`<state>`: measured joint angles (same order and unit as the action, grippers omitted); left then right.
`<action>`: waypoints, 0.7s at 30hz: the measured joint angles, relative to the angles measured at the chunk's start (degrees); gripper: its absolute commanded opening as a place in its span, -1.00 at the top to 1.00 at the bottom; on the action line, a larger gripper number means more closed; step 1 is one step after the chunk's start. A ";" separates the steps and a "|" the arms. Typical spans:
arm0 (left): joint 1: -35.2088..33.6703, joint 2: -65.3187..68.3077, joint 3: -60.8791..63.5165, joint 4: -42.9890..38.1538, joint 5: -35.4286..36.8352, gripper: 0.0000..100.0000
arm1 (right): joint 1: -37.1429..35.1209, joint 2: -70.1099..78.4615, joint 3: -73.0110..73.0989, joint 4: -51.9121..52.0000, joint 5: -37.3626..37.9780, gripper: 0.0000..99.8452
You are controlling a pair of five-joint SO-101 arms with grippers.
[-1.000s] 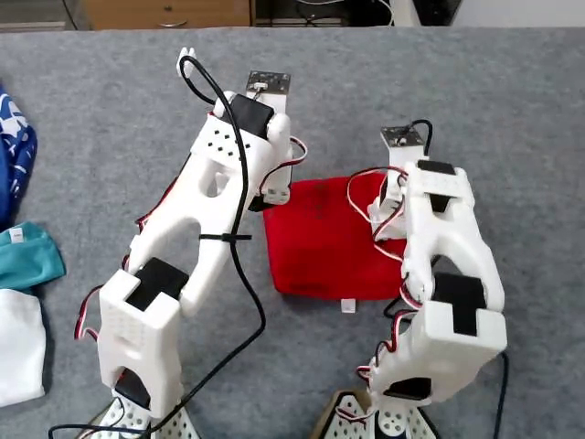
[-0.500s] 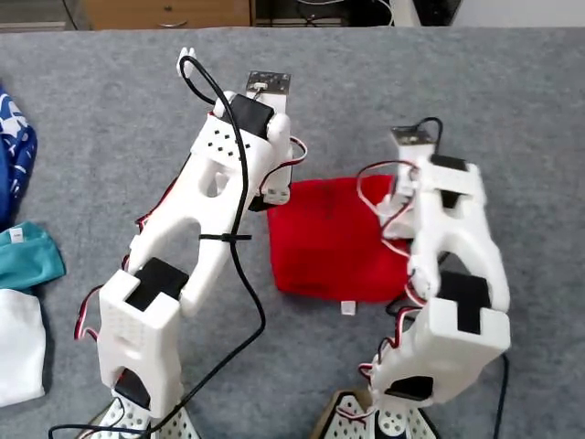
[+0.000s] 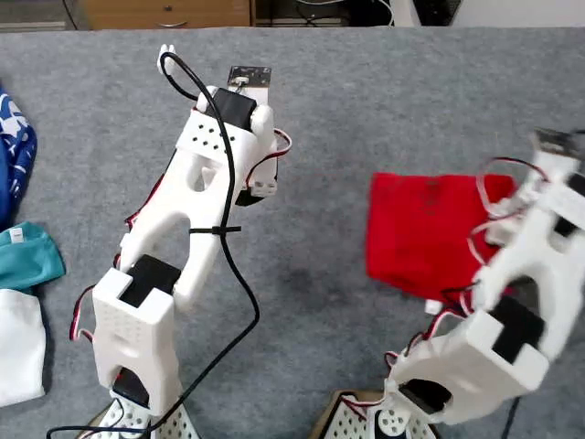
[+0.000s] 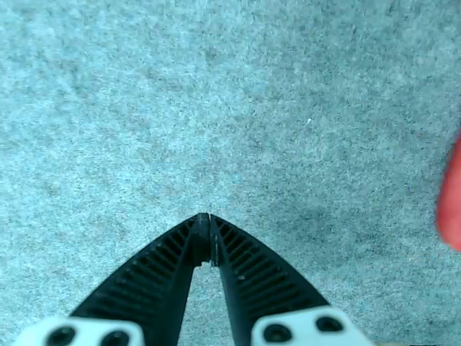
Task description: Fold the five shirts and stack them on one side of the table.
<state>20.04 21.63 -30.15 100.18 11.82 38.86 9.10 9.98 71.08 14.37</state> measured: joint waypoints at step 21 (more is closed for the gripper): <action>0.00 0.00 0.00 0.00 0.00 0.96 | 43.43 23.91 -29.98 3.25 17.93 0.99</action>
<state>20.04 21.63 -30.15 100.18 11.82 82.29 33.01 -20.00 74.33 32.31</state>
